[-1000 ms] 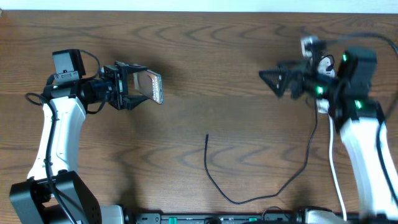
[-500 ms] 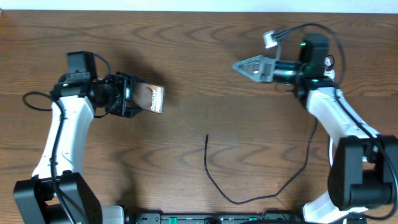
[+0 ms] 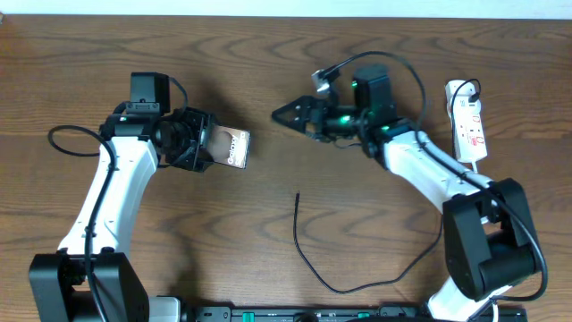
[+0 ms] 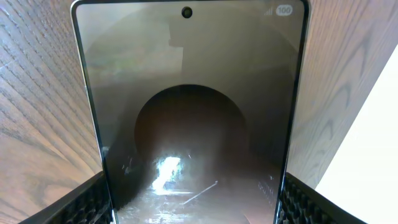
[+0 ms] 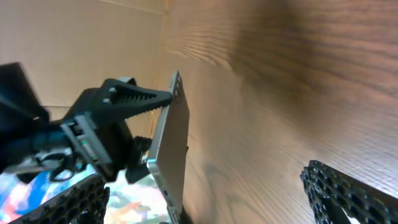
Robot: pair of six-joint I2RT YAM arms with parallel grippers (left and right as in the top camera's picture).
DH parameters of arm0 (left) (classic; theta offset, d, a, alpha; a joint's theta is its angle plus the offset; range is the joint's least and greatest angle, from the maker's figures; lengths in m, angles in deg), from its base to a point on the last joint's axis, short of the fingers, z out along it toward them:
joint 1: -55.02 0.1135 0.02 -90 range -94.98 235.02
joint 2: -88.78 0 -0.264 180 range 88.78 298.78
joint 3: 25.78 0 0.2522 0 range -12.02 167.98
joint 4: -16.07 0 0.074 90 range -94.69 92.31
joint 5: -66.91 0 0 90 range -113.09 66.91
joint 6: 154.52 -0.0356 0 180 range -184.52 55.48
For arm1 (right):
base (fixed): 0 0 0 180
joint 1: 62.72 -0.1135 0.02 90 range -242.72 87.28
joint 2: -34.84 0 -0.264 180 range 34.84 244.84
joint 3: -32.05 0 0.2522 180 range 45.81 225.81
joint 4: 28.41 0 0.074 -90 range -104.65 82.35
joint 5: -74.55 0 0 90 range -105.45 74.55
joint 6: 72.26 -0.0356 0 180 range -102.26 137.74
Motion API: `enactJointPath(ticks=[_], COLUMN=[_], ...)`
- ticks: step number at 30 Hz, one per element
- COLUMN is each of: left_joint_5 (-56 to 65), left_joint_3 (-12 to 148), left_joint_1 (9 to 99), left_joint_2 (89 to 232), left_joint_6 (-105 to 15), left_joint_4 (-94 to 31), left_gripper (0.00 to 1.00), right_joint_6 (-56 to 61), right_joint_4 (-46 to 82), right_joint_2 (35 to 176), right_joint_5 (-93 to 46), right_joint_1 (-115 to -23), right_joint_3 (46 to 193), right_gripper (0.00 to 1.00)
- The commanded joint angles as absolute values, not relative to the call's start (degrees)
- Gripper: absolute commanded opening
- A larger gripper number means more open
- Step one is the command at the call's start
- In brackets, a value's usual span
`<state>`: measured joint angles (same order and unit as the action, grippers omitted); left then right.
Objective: Plug charger to phone and switch on socket
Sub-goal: 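Move the right gripper toward the phone held by the left gripper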
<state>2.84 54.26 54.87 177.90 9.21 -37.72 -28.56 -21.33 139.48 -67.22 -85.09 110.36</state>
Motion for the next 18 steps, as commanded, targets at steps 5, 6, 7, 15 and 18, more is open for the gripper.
enactJointPath(ticks=[5, 6, 7, 15, 18], left_joint_5=[2.17, 2.17, 2.14, 2.10, 2.08], left_joint_3=[54.70, 54.68, 54.68, 54.70, 54.70], left_joint_1=[53.96, 53.89, 53.67, 51.53, 50.57], left_joint_2=[176.35, 176.35, 176.35, 176.35, 176.35], left_joint_6=[10.85, 11.16, 11.24, 14.52, 15.33], left_joint_4=[-37.48, -37.50, -37.50, -36.87, -36.12], left_gripper=[0.07, 0.07, 0.08, 0.07, 0.07], right_joint_6=[-31.89, -32.04, -32.43, -34.12, -34.12], right_joint_4=[-21.22, -21.24, -21.24, -21.30, -21.33], right_joint_2=[139.77, 139.77, 139.77, 139.77, 139.77], right_joint_5=[-57.67, -57.10, -56.55, -53.01, -52.82], right_joint_1=[-89.68, -90.21, -90.69, -94.25, -95.04], right_joint_3=[111.26, 111.26, 111.26, 111.26, 111.26], right_gripper=[0.99, 0.99, 0.99, 0.99, 0.99])
